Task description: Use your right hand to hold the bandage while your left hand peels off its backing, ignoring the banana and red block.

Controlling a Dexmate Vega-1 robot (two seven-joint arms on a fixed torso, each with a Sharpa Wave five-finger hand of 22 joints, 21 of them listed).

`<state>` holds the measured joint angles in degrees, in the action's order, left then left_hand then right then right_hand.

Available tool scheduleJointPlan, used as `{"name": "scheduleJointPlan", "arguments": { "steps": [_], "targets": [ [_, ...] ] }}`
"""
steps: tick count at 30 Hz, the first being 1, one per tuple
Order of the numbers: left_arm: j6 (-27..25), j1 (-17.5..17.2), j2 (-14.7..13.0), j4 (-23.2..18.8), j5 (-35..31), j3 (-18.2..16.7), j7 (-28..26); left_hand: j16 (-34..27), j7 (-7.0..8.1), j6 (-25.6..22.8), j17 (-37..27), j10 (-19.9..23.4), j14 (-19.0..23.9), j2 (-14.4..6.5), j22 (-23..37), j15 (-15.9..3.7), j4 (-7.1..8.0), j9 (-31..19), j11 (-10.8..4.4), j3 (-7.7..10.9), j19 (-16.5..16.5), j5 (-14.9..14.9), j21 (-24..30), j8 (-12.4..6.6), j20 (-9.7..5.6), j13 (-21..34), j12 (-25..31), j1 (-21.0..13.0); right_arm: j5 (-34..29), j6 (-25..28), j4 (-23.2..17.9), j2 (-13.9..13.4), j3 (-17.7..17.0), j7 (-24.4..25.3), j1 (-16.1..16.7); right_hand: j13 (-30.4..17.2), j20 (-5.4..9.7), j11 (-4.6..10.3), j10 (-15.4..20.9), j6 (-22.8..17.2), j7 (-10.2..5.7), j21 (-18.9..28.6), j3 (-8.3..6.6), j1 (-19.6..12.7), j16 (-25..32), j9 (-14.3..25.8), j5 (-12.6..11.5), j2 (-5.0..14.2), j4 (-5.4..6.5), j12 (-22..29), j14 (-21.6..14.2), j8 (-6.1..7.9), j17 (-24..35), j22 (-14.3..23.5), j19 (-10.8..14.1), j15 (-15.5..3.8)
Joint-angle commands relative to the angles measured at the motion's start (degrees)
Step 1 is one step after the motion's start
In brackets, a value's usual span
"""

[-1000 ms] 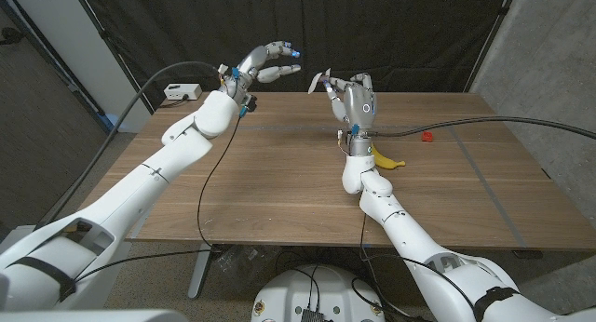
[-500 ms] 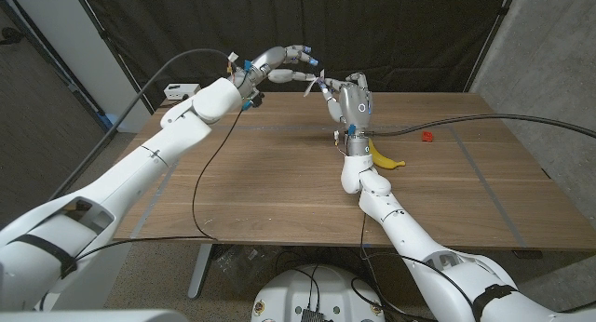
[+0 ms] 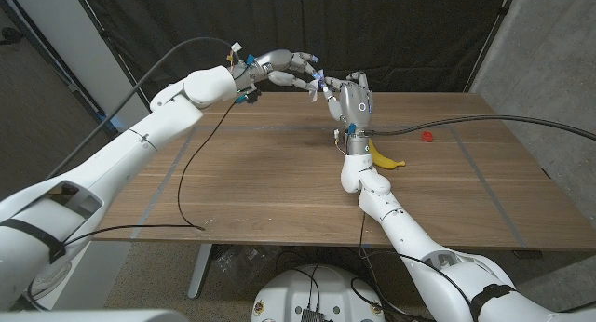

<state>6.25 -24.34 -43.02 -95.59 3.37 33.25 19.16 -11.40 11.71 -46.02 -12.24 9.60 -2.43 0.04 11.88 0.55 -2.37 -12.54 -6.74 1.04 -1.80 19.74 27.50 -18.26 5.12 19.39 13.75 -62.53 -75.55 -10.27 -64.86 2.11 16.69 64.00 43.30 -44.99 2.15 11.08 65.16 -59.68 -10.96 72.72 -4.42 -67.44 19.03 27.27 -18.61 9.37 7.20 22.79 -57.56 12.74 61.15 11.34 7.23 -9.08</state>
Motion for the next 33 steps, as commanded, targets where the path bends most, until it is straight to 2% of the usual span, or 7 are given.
{"name": "scheduleJointPlan", "arguments": {
  "steps": [1,3,6,8,15,24,33],
  "targets": [
    [-2.0,0.9,-0.9,-0.9,-0.7,0.5,2.1,-0.4,0.75,2.5,-0.1,-0.4,-0.8,-3.0,0.2,-0.05,0.17,0.3,0.03,0.63,0.0,1.0,0.2,1.75,-0.12,-0.2,-0.5,-0.8,-0.2,-0.4,-0.4,0.2,-0.6,0.0,0.2,-0.1,8.44,0.22,0.4,-1.7,-1.26,0.0,0.40,-0.3,-0.1,0.1,-0.5,0.15,0.16,0.0,-0.3,0.43,0.3,0.1,-0.4,-4.41],
    [-2.1,1.0,-0.7,-0.7,-1.3,0.7,1.7,-0.8,0.22,1.1,-0.1,0.6,-0.1,-5.8,0.3,-0.37,-0.09,0.5,-0.09,1.92,-0.1,1.2,0.4,1.70,-0.15,-0.4,-0.2,-2.6,-0.2,-0.4,-0.4,0.3,-0.7,0.0,0.2,-0.1,8.47,0.22,0.5,-1.7,-1.25,0.1,0.40,-0.3,0.0,0.0,-0.5,0.15,0.14,0.0,-0.4,0.43,0.3,0.1,-0.4,-4.41],
    [-2.2,1.8,-0.4,-0.3,-1.8,1.4,2.6,-1.0,-3.81,-7.7,0.2,2.6,0.7,-6.9,0.3,-0.99,-0.64,0.4,-0.46,2.04,-0.8,0.2,0.9,-1.31,-0.95,-1.1,0.3,-3.9,0.0,-0.3,-0.2,0.3,-0.6,0.0,0.2,-0.2,8.46,0.23,0.5,-1.7,-1.25,0.1,0.44,-0.3,-0.1,0.0,-0.5,0.14,0.14,0.0,-0.4,0.42,0.3,0.1,-0.4,-4.41],
    [-2.3,2.1,-0.4,-0.3,-2.2,1.6,2.8,-1.0,-5.10,-9.9,0.2,3.3,0.8,-7.5,0.3,-1.22,-0.78,0.2,-0.16,2.27,-0.9,-0.1,1.1,-2.27,-0.88,-1.3,0.4,-4.4,0.0,-0.2,-0.2,0.4,-0.7,0.0,0.2,-0.2,8.51,0.24,0.4,-1.8,-1.23,0.0,0.41,-0.4,-0.1,-0.1,-0.5,0.18,0.15,0.0,-0.4,0.39,0.3,0.1,-0.4,-4.41],
    [-1.7,1.8,-0.5,-0.7,-4.3,1.6,1.1,-1.4,-7.42,-15.2,0.2,5.3,1.7,-8.9,0.3,-2.34,-0.86,-0.7,-0.98,2.78,-1.4,-0.9,1.6,-4.77,-1.71,-1.8,0.8,-5.4,0.3,-0.2,-0.2,0.6,-1.0,0.0,0.3,-0.2,8.49,0.24,0.5,-1.9,-1.24,0.1,0.49,-0.4,-0.1,-0.1,-0.5,0.13,0.14,0.0,-0.5,0.39,0.4,0.1,-0.4,-4.40],
    [-0.5,-0.1,-1.2,-2.4,-5.3,0.3,-1.4,-1.5,-6.10,-14.5,0.0,4.9,1.5,-9.8,0.5,-2.80,-0.23,-2.1,-1.39,2.96,-0.9,-0.6,1.8,-5.57,-2.56,-1.7,0.7,-5.2,1.5,-0.5,0.4,0.8,-1.1,0.0,-0.1,-0.2,8.50,0.23,0.6,-1.9,-1.25,0.1,0.51,-0.5,-0.1,0.1,-0.5,0.18,0.13,0.0,-0.5,0.48,0.4,0.1,-0.4,-4.41],
    [-0.2,-8.4,-4.5,-9.6,-7.0,-5.7,-11.2,-1.8,-6.66,-14.9,-0.3,5.6,2.2,-10.0,0.6,-3.34,0.03,-2.9,-1.59,3.15,-0.8,-0.3,2.0,-6.43,-2.73,-1.3,1.2,-5.3,11.7,1.2,1.8,0.7,0.5,0.0,-1.3,-0.1,8.54,0.21,0.8,-2.1,-1.24,0.4,0.58,-0.5,0.0,0.0,-0.4,0.14,0.04,0.0,-0.8,0.48,0.4,0.2,-0.3,-4.41]
  ]
}}
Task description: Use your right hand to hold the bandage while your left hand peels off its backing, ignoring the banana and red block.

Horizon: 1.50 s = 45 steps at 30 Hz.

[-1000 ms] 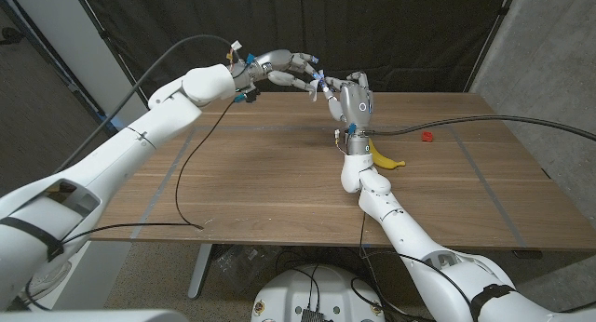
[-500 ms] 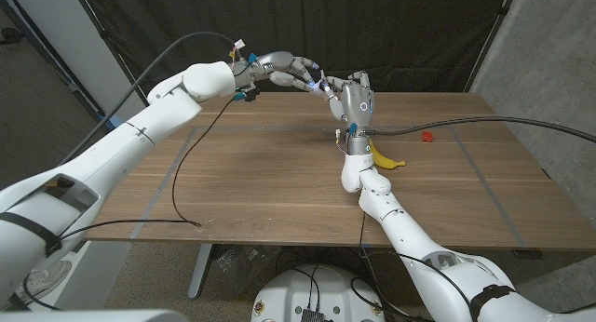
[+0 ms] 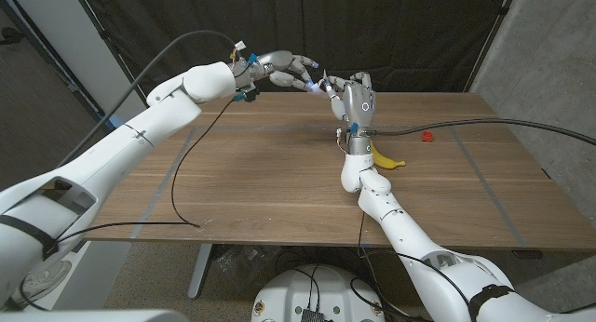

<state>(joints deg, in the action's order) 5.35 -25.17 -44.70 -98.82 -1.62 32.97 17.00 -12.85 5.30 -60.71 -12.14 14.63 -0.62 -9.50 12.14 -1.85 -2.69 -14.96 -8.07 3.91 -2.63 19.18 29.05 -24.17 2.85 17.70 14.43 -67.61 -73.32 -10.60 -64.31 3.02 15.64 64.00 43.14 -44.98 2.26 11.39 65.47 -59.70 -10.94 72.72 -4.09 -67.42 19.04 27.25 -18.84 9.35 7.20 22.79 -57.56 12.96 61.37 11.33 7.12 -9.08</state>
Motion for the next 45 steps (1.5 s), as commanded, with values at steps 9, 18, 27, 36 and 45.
{"name": "scheduleJointPlan", "arguments": {
  "steps": [9,18,27,36,45],
  "targets": [
    [0.7,-12.1,-4.1,-9.4,-2.7,-8.3,-13.2,-0.4,-0.20,-0.4,-0.6,1.3,0.8,-0.5,0.3,-1.37,0.48,-1.2,-0.74,0.45,-0.1,0.5,0.7,-1.12,-0.67,0.8,1.2,-0.4,24.6,6.3,-1.8,-4.9,8.3,0.0,-1.2,-0.3,8.41,-0.07,0.8,-2.2,-1.25,1.0,0.37,-0.6,0.2,-0.2,0.0,0.09,-0.19,0.1,-1.1,0.16,0.4,0.3,0.1,-4.41],
    [0.7,-15.9,-4.8,-11.4,-4.1,-10.1,-16.6,-0.5,-0.54,-0.7,-0.8,2.2,1.5,-0.4,0.3,-1.82,0.61,-1.8,-1.08,0.68,-0.1,0.7,1.0,-1.86,-0.86,1.4,2.1,-0.7,32.4,9.3,-4.8,-6.8,10.7,0.0,-0.4,-0.2,8.40,-0.06,0.8,-2.3,-1.21,1.2,0.46,-0.7,0.1,-0.2,0.2,0.10,-0.42,0.0,-1.1,0.16,0.4,0.2,0.0,-4.41],
    [1.7,-20.3,-6.0,-12.6,-3.5,-12.5,-18.8,-0.5,-0.45,-0.6,-0.9,2.6,1.9,-0.3,0.3,-2.05,0.70,-2.2,-1.11,0.75,-0.2,0.7,1.2,-2.20,-0.76,1.8,2.6,-0.8,33.9,10.4,-6.2,-6.0,10.9,0.0,0.9,-0.1,8.38,-0.09,1.1,-2.3,-1.07,1.4,0.58,-0.7,0.2,-0.1,0.3,0.12,-0.52,0.1,-1.2,0.12,0.4,0.2,0.0,-4.41],
    [5.0,-24.1,-6.7,-11.9,-1.5,-15.1,-20.5,-0.5,-0.58,-0.4,-1.1,2.8,2.2,-0.2,0.3,-2.23,0.84,-2.6,-1.37,0.79,-0.2,0.8,1.3,-2.53,-0.71,2.2,3.1,-0.9,36.4,12.2,-9.2,-4.9,11.0,0.0,2.9,-0.2,8.37,-0.07,1.1,-2.4,-1.01,1.6,0.61,-0.8,0.2,-0.1,0.5,0.15,-0.64,0.2,-1.2,0.08,0.4,0.1,-0.1,-4.41],
    [8.6,-28.3,-5.7,-9.9,0.3,-17.2,-23.5,-0.7,-0.12,-0.2,-1.2,3.7,3.2,0.0,0.3,-2.37,1.08,-3.1,-1.30,0.75,-0.4,0.9,1.6,-2.87,-0.31,2.7,3.9,-0.9,39.6,13.6,-11.4,-3.0,10.2,0.0,5.2,-0.2,8.34,-0.09,1.3,-2.4,-0.80,1.9,0.67,-0.7,0.2,-0.2,0.6,0.19,-0.70,0.2,-1.2,0.00,0.3,0.2,-0.1,-4.41]
  ]
}}
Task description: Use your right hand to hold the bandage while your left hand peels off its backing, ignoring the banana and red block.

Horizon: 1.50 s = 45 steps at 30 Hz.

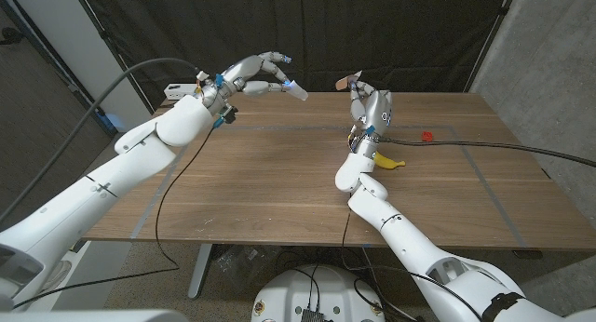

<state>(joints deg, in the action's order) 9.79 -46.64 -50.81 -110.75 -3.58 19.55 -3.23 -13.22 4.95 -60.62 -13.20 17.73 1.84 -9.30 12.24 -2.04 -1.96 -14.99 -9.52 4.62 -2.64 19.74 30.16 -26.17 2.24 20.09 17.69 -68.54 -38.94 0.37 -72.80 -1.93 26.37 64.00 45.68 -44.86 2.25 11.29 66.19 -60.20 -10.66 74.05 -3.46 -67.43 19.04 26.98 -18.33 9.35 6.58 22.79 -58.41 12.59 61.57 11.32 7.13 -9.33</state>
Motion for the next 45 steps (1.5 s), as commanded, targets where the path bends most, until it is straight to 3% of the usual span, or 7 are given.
{"name": "scheduleJointPlan", "arguments": {
  "steps": [1,9,14,23,30,37,45],
  "targets": [
    [4.6,-7.2,0.8,2.4,2.5,-4.0,-3.8,-0.3,0.27,-0.1,-0.2,0.6,0.8,-0.2,0.2,-2.21,0.39,-3.1,0.01,0.02,-0.5,0.4,0.6,-0.87,0.32,0.3,0.7,0.1,4.7,2.8,-3.0,2.2,-0.6,0.0,2.9,-0.2,8.33,0.01,0.4,-1.8,-1.02,0.5,0.04,-0.7,0.1,0.2,0.2,0.20,-0.05,0.1,-0.3,0.39,0.1,0.1,-0.1,-4.17],
    [11.3,-6.4,4.4,7.8,3.5,-4.3,-6.6,-0.6,0.77,0.5,-0.3,0.8,2.0,-0.1,0.1,-2.39,0.67,-3.4,0.28,-0.05,-0.9,0.4,0.9,-0.95,0.67,0.7,1.2,0.2,1.6,5.7,-6.1,2.3,-0.3,0.0,4.4,-0.3,8.30,0.02,0.5,-1.8,-1.03,0.6,0.08,-0.6,0.2,0.2,0.3,0.22,-0.04,0.2,-0.3,0.36,0.1,0.1,-0.2,-4.16],
    [15.4,-5.6,7.9,11.6,3.9,-4.4,-9.4,-0.6,1.22,0.7,-0.3,0.7,2.3,-0.1,0.1,-2.22,0.82,-3.6,0.22,-0.11,-1.1,0.4,1.0,-1.03,0.79,0.9,1.3,0.3,-1.6,8.7,-10.5,2.5,-1.3,0.0,7.0,-0.3,8.35,0.04,0.5,-1.8,-1.09,0.5,0.02,-0.7,0.2,0.1,0.3,0.27,-0.08,0.2,-0.3,0.31,0.1,0.0,-0.2,-4.17],
    [17.4,-3.9,13.8,17.7,6.5,-3.3,-12.1,-0.6,2.05,1.0,-0.4,0.7,2.7,0.1,0.1,-2.47,1.25,-3.9,0.25,-0.34,-1.6,0.4,1.4,-1.29,0.70,1.2,1.6,0.6,-4.6,11.5,-13.4,3.3,-1.3,0.0,9.5,-0.4,8.37,0.03,0.5,-1.8,-1.26,0.6,-0.02,-0.7,0.2,0.1,0.4,0.27,-0.14,0.3,-0.3,0.25,0.1,0.0,-0.2,-4.17],
    [15.1,-3.3,13.4,18.1,7.9,-2.9,-10.8,-0.6,2.04,1.1,-0.5,1.1,3.1,0.0,0.0,-2.55,1.45,-4.1,0.32,-0.38,-1.7,0.3,1.6,-1.47,0.61,1.4,2.0,0.7,-3.5,9.6,-11.8,3.9,-2.3,0.0,8.2,-0.3,8.37,0.03,0.4,-1.8,-1.30,0.5,-0.06,-0.8,0.2,0.1,0.4,0.26,-0.13,0.1,-0.2,0.28,0.2,0.0,-0.2,-4.17],
    [13.0,-4.5,13.2,16.1,6.4,-3.8,-13.6,-0.4,1.97,1.3,-0.6,1.1,3.2,0.0,0.0,-2.48,1.60,-4.3,0.12,-0.37,-1.5,0.2,1.6,-1.64,0.70,1.6,2.3,0.7,-1.6,6.0,-6.6,3.0,-2.0,0.0,3.9,-0.2,8.35,0.02,0.5,-1.8,-1.22,0.5,-0.08,-0.7,0.1,0.2,0.4,0.28,-0.11,0.2,-0.1,0.30,0.0,0.0,-0.2,-4.17],
    [17.7,-1.9,14.5,21.3,7.7,-3.0,-12.8,-0.2,2.15,1.4,-0.6,1.0,3.0,0.0,-0.1,-2.52,1.76,-4.6,0.03,-0.38,-1.4,0.2,1.7,-1.83,0.56,1.8,2.4,0.7,-2.7,9.0,-7.4,3.2,-1.7,0.0,4.2,-0.2,8.35,-0.02,0.6,-1.8,-1.11,0.4,-0.10,-0.7,0.2,0.1,0.5,0.27,-0.12,0.2,-0.2,0.28,0.1,-0.1,-0.2,-4.17]
  ]
}}
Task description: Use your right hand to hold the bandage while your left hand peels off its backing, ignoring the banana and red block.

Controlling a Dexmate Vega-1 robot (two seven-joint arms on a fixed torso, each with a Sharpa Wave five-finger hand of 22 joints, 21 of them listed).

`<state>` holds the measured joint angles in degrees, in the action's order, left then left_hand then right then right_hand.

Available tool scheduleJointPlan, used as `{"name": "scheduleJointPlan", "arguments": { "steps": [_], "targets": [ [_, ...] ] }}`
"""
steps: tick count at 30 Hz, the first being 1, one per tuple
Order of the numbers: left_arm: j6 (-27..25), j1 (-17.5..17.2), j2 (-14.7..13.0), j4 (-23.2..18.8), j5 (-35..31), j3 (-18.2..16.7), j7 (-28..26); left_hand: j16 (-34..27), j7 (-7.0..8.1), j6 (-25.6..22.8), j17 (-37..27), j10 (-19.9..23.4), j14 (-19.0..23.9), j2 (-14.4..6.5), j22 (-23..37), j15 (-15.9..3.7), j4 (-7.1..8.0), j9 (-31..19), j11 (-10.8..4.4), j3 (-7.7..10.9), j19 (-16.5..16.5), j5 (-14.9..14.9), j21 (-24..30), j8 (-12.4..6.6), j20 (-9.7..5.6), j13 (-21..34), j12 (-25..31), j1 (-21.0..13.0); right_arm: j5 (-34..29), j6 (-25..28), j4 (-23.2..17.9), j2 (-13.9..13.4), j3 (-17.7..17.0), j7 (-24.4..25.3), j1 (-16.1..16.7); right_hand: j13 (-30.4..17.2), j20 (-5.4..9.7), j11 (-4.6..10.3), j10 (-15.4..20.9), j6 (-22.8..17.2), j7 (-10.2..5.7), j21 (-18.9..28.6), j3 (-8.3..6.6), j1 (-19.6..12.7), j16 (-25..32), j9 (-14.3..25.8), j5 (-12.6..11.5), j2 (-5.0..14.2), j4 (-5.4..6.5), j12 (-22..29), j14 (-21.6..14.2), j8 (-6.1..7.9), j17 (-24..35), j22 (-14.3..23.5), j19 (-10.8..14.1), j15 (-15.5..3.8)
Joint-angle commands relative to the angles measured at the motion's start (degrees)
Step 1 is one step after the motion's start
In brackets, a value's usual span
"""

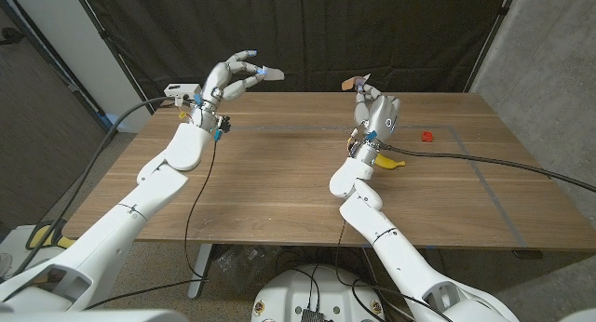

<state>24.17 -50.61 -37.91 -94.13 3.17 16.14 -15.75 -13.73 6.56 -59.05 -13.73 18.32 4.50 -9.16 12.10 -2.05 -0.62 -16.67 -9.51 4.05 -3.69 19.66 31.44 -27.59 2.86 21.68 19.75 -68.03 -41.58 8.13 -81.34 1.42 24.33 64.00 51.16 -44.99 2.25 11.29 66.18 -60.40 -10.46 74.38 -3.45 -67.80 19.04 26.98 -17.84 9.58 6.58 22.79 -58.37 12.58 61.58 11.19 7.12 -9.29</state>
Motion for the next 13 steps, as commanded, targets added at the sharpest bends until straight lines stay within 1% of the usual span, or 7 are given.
{"name": "scheduleJointPlan", "arguments": {
  "steps": [1,5,10,13],
  "targets": [
    [3.9,2.4,1.7,5.4,1.7,0.6,0.4,0.3,0.72,-0.1,-0.1,0.3,0.3,-0.1,0.1,-2.48,0.44,-2.9,0.04,0.19,-0.3,0.2,0.4,-0.44,-0.09,0.2,0.3,0.2,-0.1,1.6,0.8,0.0,0.5,0.0,-1.0,-0.2,8.37,0.00,0.6,-1.7,-1.40,0.2,-0.10,-0.4,0.3,0.0,0.0,0.03,-0.15,0.3,-0.3,0.24,0.1,0.1,-0.2,-4.21],
    [6.9,3.8,1.9,8.8,3.0,1.4,2.6,0.3,0.83,-0.2,-0.2,0.4,0.3,-0.1,0.1,-2.53,0.52,-3.0,-0.03,0.19,-0.2,0.2,0.5,-0.61,-0.10,0.3,0.5,0.2,-3.5,2.3,-0.6,2.2,-0.5,0.0,1.1,-0.1,8.37,-0.01,0.6,-1.7,-1.35,0.2,-0.10,-0.3,0.3,0.2,0.0,0.02,-0.17,0.2,-0.3,0.32,0.1,0.2,-0.2,-4.21],
    [8.7,4.6,2.0,10.6,4.0,1.7,4.0,0.4,0.83,-0.2,-0.2,0.5,0.3,-0.1,0.0,-2.53,0.58,-3.2,-0.05,0.20,-0.2,0.1,0.5,-0.76,-0.13,0.4,0.6,0.1,-6.0,3.2,-2.6,3.4,-1.0,0.0,3.0,-0.2,8.37,0.03,0.5,-1.7,-1.37,0.2,-0.13,-0.4,0.3,0.0,0.1,0.01,-0.21,0.3,-0.3,0.23,0.1,0.1,-0.2,-4.21],
    [9.3,5.1,2.1,11.1,4.2,1.7,4.4,0.5,0.51,-0.1,-0.2,0.4,0.3,-0.1,0.0,-2.52,0.65,-3.3,-0.08,0.21,-0.1,0.1,0.6,-0.81,-0.09,0.5,0.7,0.1,-7.4,2.7,-2.6,4.5,-1.9,0.0,3.4,0.0,8.32,0.01,0.6,-1.7,-1.44,0.2,-0.11,-0.3,0.2,0.2,0.1,0.02,-0.17,0.2,-0.3,0.32,-0.1,0.1,-0.2,-4.21]
  ]
}}
